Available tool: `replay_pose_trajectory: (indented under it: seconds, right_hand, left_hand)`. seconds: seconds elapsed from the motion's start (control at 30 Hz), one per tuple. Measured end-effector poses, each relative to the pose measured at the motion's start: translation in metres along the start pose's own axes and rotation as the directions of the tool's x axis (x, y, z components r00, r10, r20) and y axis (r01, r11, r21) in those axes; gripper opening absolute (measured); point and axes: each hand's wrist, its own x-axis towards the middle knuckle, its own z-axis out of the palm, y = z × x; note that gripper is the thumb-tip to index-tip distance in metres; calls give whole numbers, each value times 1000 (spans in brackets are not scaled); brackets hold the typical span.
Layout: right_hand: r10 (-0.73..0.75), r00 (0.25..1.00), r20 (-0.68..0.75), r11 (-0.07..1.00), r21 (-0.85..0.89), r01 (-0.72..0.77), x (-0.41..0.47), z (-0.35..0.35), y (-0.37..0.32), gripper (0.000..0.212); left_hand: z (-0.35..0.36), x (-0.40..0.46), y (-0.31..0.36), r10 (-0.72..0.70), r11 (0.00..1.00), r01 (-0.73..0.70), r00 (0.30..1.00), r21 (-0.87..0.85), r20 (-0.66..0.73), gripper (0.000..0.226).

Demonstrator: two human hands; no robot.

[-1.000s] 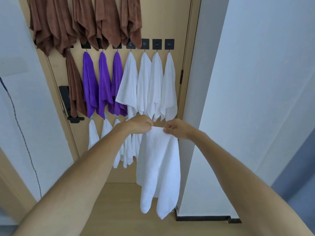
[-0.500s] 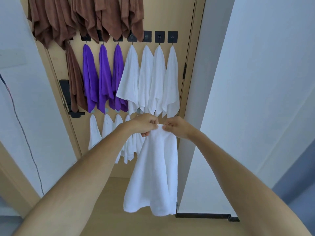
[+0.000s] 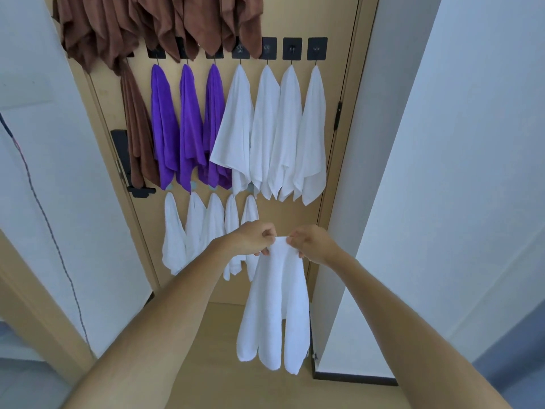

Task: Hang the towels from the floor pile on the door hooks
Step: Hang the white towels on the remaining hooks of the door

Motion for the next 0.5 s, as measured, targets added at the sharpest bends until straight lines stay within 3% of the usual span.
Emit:
replay_pose_trajectory:
  seconds: [0.27,0.5]
  right_hand:
    - [77,997,22,995,67,-78,82,27,26,18]
    - [161,987,1,987,14,-161,173,52,49,21]
  left_hand:
    - [-23,83,-60,27,995,-32,999,94,46,13]
    - [-50,169,-115,65,988,-80,991,130,120,14]
